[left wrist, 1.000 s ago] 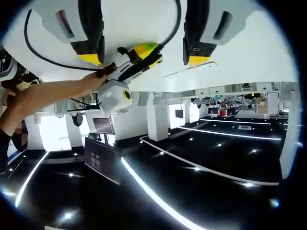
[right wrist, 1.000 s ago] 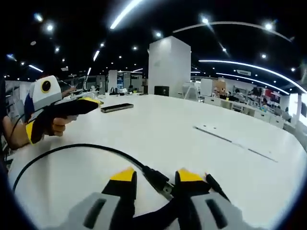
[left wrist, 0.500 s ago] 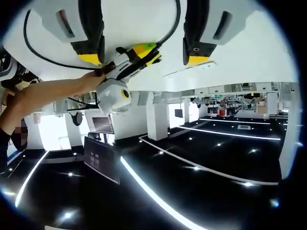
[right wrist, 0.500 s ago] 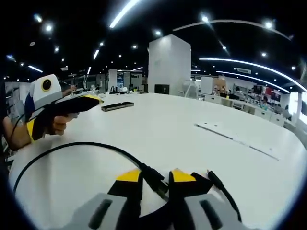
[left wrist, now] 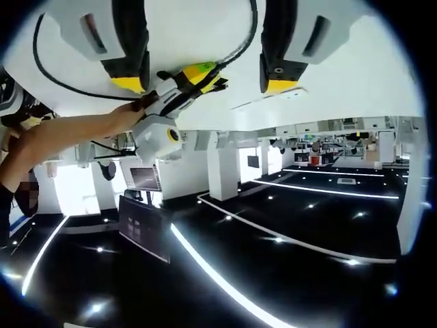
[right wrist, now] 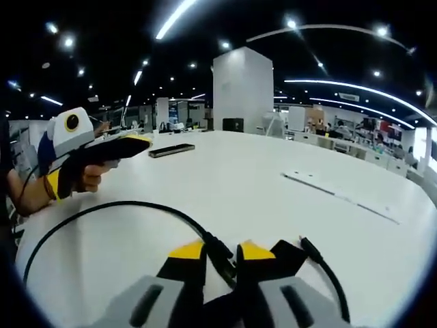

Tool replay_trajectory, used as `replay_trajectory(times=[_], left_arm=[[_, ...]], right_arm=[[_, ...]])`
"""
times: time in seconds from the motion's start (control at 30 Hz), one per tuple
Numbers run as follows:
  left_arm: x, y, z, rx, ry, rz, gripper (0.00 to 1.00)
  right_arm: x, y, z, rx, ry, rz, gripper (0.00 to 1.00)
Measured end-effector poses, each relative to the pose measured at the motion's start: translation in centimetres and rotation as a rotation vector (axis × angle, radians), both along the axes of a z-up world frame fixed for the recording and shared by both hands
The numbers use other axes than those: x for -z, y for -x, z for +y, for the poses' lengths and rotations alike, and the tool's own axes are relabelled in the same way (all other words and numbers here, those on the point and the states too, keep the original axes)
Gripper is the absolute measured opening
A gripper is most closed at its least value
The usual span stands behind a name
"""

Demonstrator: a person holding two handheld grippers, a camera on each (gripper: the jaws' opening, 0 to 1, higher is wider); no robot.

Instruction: Find the charging cable on the desk, coil it up and secure with Velcro.

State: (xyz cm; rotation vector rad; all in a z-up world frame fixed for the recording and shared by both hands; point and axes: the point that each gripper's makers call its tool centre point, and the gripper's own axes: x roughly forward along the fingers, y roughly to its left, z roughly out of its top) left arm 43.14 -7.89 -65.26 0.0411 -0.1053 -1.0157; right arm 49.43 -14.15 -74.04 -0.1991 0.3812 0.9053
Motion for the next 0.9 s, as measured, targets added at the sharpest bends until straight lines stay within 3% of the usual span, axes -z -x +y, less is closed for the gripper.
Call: replay_trajectory(times=[0.9], left_arm=[[-0.1, 0.0, 0.2, -0.009, 0.004, -0.004, 0.65]], right_arm=[[-2.6, 1.5, -1.8, 0.028, -0.045, -0.050, 0.08]])
